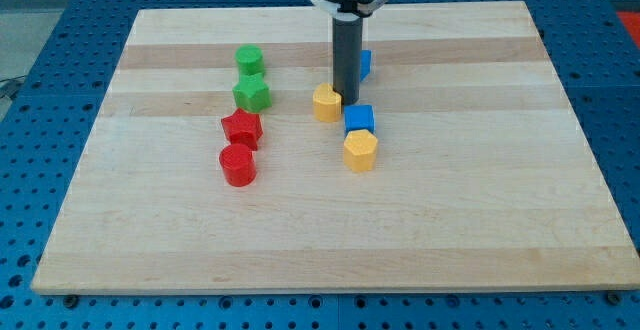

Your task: Move the blue triangle to the right of the yellow heart

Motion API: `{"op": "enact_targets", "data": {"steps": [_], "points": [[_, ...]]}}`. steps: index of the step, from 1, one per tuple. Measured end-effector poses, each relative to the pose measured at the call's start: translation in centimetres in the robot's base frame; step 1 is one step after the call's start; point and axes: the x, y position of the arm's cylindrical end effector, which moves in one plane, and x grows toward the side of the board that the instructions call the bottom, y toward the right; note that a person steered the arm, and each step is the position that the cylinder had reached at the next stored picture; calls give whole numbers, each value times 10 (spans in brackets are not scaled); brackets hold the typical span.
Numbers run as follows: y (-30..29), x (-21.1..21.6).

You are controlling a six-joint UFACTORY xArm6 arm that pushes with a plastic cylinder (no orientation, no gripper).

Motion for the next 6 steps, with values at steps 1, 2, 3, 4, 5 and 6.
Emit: {"op": "enact_targets", "data": {"steps": [1, 2, 3, 4, 5, 6], "points": [[46, -4], [69, -9], [72, -21], [59, -53], [39, -86], [19, -99]]}}
